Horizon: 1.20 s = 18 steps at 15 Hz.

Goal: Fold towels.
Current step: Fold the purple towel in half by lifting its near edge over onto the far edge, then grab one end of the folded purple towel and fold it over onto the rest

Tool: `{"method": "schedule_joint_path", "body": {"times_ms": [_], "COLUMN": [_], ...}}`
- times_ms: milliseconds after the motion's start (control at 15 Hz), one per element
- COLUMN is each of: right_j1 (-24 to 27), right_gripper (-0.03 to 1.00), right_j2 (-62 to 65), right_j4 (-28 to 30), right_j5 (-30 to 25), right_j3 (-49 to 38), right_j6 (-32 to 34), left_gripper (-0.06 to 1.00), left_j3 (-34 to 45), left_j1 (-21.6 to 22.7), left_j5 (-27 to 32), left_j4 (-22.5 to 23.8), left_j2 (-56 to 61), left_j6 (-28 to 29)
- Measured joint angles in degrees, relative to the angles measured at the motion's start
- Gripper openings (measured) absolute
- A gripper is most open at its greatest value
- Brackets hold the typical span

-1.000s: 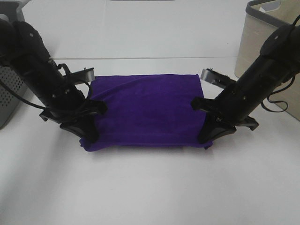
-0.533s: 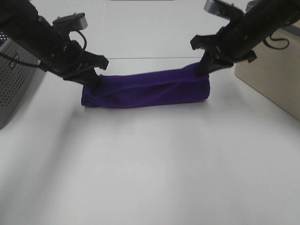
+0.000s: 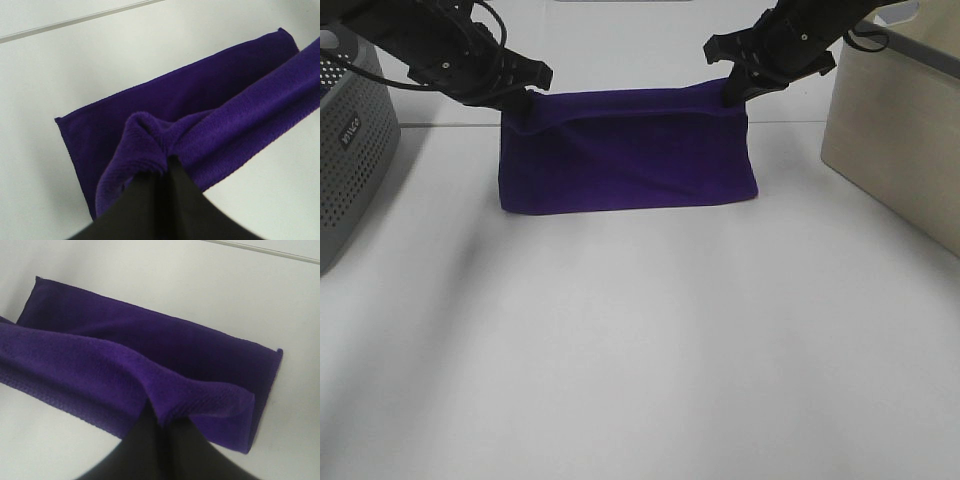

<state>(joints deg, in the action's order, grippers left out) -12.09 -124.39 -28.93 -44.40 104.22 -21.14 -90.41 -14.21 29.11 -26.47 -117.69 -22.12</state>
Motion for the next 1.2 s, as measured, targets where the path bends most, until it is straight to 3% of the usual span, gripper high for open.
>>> {"method": "schedule_joint_path", "body": {"times_ms": [333,533,800,933,1067,1133,1200], "right_j1": [0.0,0.0,0.0,0.06,0.06,0.11,0.11], "right_gripper": [0.03,0.03,0.06,0.26,0.57,0.64,0.71], "right_j2": [-7.56,-10.94,-12.38,-12.38,-12.38,-12.38,-12.38], "right_j4": [0.0,0.74,3.09,4.07,4.24,4.58,5.56], "right_j5": [4.58,5.84,7.16,7.16,6.3,5.73,4.18], "right_j3": [0.86,1.03,1.15,1.15,1.15,1.15,1.15], "right_j6": [0.06,1.09,1.43,1.55,1.55,1.55,1.55], "left_gripper": [0.0,0.0,0.0,0.08,0.37,0.44,0.62], "left_j3": [-0.63,-4.7,-17.48,-21.43,-22.23,-22.23,-22.46], "left_j1": [0.0,0.0,0.06,0.23,0.23,0.23,0.23], "left_j5": [-5.39,-5.44,3.67,8.94,12.15,13.41,14.21], "left_j4": [0.0,-0.29,0.17,1.89,7.28,9.28,10.26], "left_j2": [-8.08,-13.41,-20.4,-22.17,-22.29,-22.29,-22.29], "left_j6": [-0.06,-0.11,-0.06,1.43,4.93,6.65,7.51]}}
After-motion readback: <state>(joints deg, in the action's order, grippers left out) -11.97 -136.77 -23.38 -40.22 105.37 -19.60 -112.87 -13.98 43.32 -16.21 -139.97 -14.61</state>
